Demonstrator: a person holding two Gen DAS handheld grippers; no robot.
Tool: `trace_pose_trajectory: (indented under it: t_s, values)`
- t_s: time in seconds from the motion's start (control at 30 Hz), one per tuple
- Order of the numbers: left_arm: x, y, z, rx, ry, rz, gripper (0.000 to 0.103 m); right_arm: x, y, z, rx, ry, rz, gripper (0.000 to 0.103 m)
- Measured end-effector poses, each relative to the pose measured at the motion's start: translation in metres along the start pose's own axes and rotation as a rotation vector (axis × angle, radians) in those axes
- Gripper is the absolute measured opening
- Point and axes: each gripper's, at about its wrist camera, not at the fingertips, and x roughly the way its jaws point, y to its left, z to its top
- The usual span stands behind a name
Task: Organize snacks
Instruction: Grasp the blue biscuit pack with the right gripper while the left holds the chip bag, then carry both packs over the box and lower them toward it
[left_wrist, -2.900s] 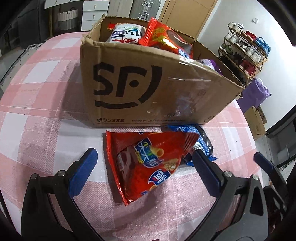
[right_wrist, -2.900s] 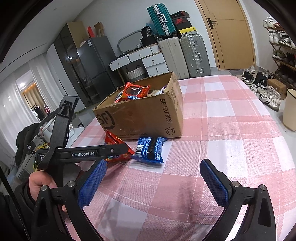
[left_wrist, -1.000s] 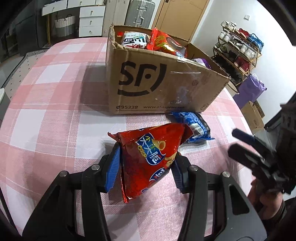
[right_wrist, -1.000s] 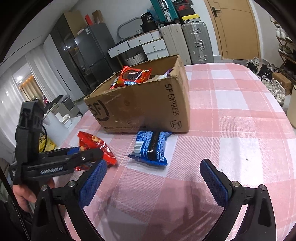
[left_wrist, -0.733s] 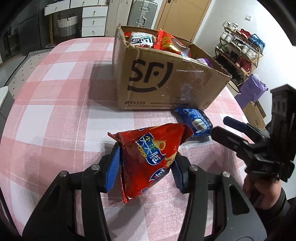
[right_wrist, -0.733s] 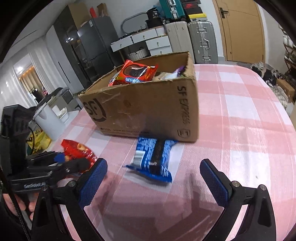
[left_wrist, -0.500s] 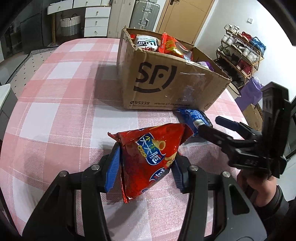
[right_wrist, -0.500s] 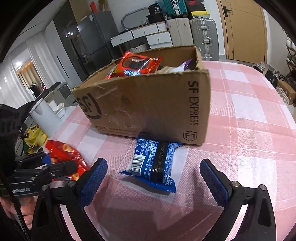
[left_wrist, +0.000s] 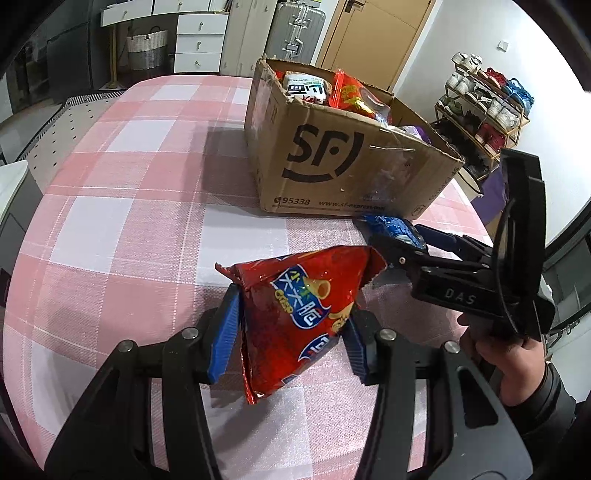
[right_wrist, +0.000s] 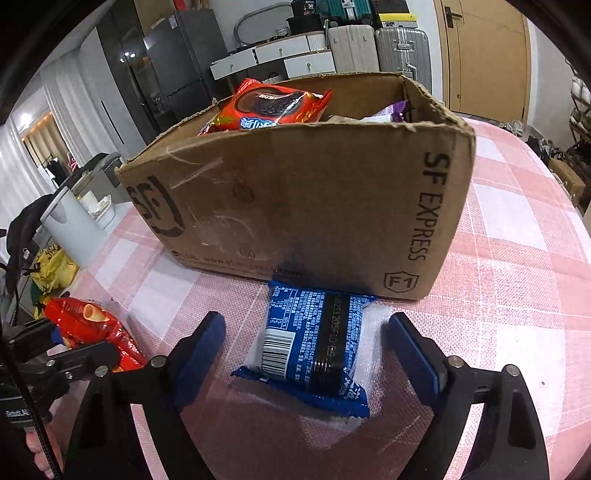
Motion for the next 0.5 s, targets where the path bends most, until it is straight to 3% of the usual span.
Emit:
trace_pose_trajectory:
  t_s: [0.27,0.3,0.33,0.37,0.5]
  values:
    - [-0.0023,-0.0015,-0.0008,0.006,0.003,0.002,0.048,0.0,0.0046,-0.0022,-0.022,0.006,-0.048,0.077]
    - [-0.0025,-0.0015,-0.001,0.008,0.005,0.002,0.048,0.0001,0.0046,-0.0027,-0.025,0.004,-0.054,0.072]
    - [-0.0022,-0.001,-0.0008,0.006,0.005,0.004,0.048,-0.0011,0.0048,-0.0033,-0.032,-0.001,-0.054,0.051]
    - [-0.0026,-0.0003,-0.0009,0.003,0.003,0.006,0.048,-0.0019,0.0052,-0.0041,-0.041,-0.004,-0.065,0.046]
    - [-0.0032,-0.0002,-0.0007,0.005,0.004,0.005,0.048,-0.0039,0.0023,-0.0053,-0.033,-0.01,-0.045,0.045]
